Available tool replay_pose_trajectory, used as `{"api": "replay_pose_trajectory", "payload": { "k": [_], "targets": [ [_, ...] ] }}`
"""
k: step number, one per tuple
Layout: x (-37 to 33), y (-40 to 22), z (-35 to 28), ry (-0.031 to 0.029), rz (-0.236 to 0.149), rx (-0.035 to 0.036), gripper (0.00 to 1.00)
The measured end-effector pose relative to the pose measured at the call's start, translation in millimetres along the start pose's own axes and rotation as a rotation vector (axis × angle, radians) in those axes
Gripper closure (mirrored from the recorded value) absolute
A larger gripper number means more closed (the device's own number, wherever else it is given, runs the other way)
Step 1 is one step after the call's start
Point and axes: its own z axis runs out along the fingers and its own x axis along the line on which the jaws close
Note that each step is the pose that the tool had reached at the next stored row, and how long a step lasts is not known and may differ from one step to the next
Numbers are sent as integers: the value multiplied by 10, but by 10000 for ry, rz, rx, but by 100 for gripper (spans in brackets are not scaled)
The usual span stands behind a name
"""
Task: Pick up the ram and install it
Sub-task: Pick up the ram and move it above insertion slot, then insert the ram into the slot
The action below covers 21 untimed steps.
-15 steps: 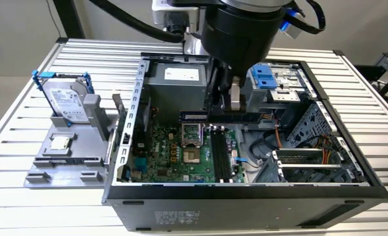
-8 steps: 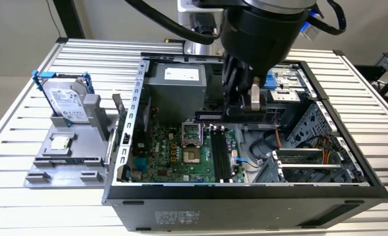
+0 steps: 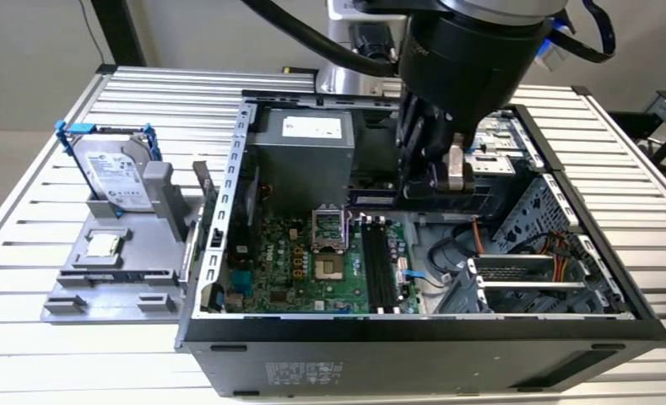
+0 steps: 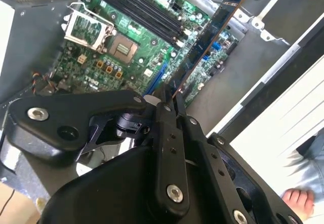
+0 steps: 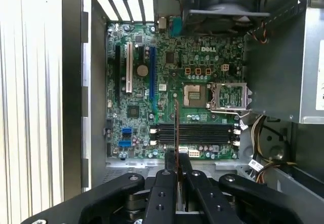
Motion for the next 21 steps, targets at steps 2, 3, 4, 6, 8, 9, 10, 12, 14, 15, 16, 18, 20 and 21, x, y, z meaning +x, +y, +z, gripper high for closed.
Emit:
{"api": "replay_pose_trajectory", "payload": {
  "k": [2,3,4,6,8,9,10,12,14,15,16,18,20,21],
  "targets": [
    [0,-25,-1,-3,75,2,100],
    [0,-41,-1,-4,112,3,100],
    [-1,-57,-2,-4,140,4,100],
    [-1,-98,-3,-6,184,5,100],
    [-2,-147,-6,-6,222,6,100],
    [-2,-173,-7,-6,236,6,100],
    [-3,-203,-8,-6,248,6,100],
    [-3,-260,-9,-8,267,7,100],
    [-4,-318,-12,-7,284,7,100],
    [-4,-349,-13,-8,291,7,100],
    [-4,-377,-13,-9,300,8,100],
    [-5,-433,-15,-10,318,9,100],
    [-6,-485,-17,-10,335,10,100],
    [-6,-499,-17,-11,341,10,100]
  ]
}}
